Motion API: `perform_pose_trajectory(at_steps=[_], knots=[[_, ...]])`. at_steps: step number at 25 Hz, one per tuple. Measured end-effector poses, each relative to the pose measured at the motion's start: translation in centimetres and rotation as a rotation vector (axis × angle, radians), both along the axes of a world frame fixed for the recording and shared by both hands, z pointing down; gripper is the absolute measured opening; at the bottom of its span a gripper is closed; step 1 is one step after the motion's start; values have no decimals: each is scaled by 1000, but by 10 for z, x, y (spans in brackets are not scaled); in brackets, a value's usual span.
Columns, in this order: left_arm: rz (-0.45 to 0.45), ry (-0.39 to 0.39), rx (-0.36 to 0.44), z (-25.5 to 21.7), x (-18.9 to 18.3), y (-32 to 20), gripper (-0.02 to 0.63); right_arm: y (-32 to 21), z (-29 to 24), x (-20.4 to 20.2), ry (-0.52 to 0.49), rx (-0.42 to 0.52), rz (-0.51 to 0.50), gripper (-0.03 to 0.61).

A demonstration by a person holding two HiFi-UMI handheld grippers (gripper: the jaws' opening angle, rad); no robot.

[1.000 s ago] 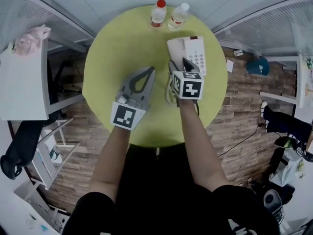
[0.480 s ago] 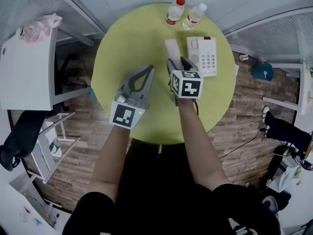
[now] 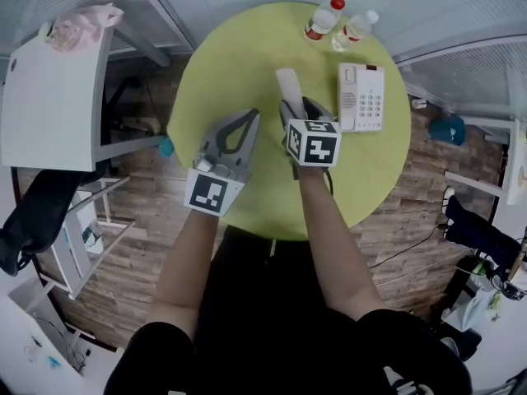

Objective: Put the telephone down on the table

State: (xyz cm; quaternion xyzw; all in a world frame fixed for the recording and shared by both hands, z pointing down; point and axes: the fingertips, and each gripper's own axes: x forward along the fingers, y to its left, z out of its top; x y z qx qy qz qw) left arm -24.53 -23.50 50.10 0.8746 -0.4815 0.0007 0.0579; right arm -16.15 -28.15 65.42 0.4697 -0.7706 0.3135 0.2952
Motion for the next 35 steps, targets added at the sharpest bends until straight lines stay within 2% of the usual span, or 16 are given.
perform_pose_trajectory(at_steps=[12, 27, 35], knots=[[-30, -8, -33, 23, -43, 9, 12, 14, 29, -54, 2, -34, -44, 218], [-64, 3, -54, 35, -75, 18, 12, 43, 78, -91, 48, -109, -112, 218], [-84, 3, -67, 41, -89, 26, 12, 52, 96, -98, 93, -124, -130, 219]])
